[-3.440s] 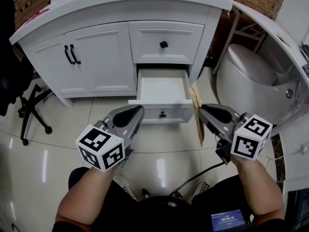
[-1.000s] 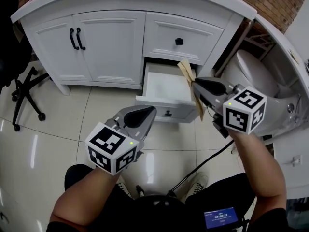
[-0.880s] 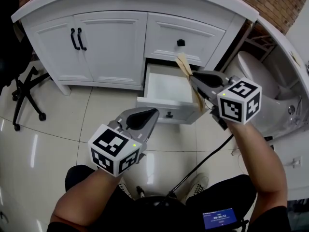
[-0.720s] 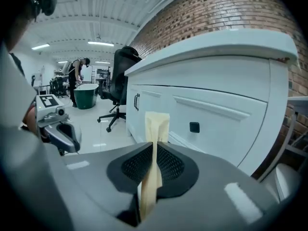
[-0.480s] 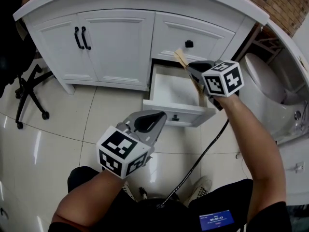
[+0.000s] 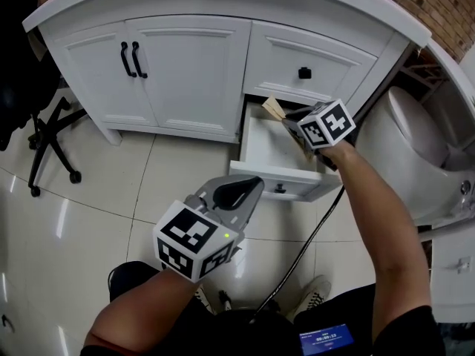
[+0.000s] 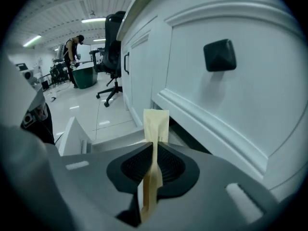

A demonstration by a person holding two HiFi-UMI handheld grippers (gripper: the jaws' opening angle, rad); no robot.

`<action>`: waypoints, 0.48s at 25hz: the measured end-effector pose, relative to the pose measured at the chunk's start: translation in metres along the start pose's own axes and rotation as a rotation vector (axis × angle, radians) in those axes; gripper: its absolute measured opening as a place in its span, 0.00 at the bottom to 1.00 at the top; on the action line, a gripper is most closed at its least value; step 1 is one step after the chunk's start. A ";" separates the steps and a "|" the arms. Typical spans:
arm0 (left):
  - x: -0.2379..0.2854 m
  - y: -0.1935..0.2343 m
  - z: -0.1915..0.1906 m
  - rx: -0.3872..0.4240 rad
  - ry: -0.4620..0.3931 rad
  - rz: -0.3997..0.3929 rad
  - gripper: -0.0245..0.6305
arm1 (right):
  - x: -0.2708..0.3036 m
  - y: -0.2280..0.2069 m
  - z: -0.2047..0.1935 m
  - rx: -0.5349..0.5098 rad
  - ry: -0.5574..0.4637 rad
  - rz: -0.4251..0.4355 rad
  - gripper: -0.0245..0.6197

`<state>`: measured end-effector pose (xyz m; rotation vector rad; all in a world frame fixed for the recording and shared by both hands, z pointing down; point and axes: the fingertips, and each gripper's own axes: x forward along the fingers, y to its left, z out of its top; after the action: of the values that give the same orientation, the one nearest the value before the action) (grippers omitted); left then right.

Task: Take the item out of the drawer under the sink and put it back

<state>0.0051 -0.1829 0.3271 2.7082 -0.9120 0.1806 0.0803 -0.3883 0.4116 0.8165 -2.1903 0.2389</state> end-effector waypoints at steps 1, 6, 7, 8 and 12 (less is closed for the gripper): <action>0.000 0.000 0.000 -0.001 0.000 -0.002 0.05 | 0.006 0.002 -0.005 -0.012 0.031 0.003 0.09; 0.000 0.001 0.000 -0.004 0.000 -0.006 0.05 | 0.023 0.005 -0.026 -0.064 0.148 0.000 0.09; 0.000 0.001 0.000 -0.004 -0.001 -0.006 0.05 | 0.025 0.006 -0.028 -0.076 0.166 0.000 0.09; 0.001 0.001 0.000 -0.003 -0.001 -0.007 0.05 | 0.027 0.007 -0.029 -0.089 0.184 0.000 0.09; 0.000 -0.001 0.001 -0.001 -0.002 -0.007 0.05 | 0.027 0.013 -0.027 -0.124 0.205 -0.007 0.22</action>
<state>0.0058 -0.1830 0.3260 2.7112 -0.9027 0.1762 0.0750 -0.3807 0.4505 0.6984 -1.9887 0.1734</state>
